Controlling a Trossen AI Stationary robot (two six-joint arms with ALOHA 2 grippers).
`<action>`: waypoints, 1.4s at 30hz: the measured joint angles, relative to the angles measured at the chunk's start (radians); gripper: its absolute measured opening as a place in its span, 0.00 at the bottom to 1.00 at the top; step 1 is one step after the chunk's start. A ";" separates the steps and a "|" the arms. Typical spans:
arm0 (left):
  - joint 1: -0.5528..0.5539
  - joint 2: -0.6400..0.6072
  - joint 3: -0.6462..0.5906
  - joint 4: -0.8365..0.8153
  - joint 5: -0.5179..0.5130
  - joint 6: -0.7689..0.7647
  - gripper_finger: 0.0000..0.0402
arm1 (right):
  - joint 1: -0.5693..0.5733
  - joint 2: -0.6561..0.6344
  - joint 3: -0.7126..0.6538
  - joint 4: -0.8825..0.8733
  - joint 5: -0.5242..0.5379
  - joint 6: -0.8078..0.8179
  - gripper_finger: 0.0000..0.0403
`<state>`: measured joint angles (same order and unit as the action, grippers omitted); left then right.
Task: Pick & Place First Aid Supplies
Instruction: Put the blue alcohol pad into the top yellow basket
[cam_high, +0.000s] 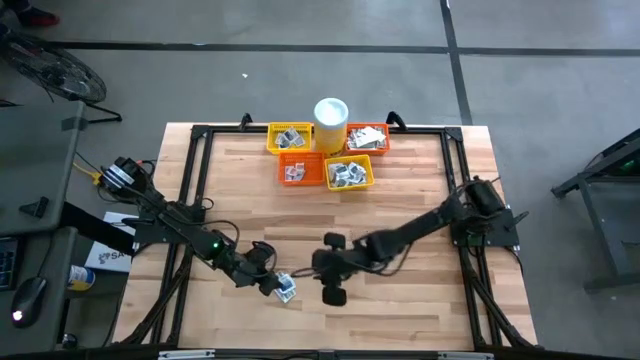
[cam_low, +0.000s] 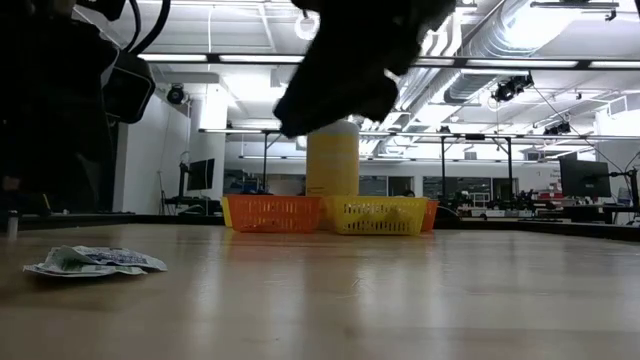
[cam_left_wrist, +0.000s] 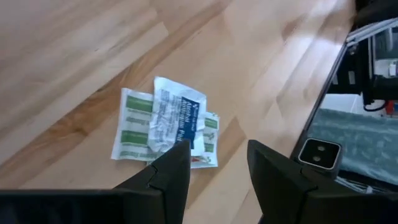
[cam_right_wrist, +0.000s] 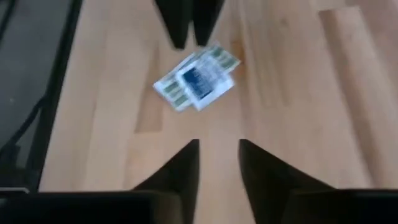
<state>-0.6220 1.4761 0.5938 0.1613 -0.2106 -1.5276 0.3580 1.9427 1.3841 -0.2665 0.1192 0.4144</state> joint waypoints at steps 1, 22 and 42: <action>0.000 0.000 0.001 0.002 0.001 0.000 0.39 | 0.010 -0.007 -0.041 0.059 0.007 0.011 0.24; 0.000 0.000 0.000 -0.007 0.011 -0.026 0.39 | -0.013 0.205 -0.030 0.453 -0.056 0.008 0.00; 0.000 -0.002 -0.001 -0.053 0.007 -0.074 0.39 | -0.011 0.296 -0.031 0.560 -0.072 0.044 0.00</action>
<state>-0.6220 1.4746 0.5930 0.1086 -0.2035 -1.6020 0.3473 2.2389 1.3533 0.2931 0.0468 0.4581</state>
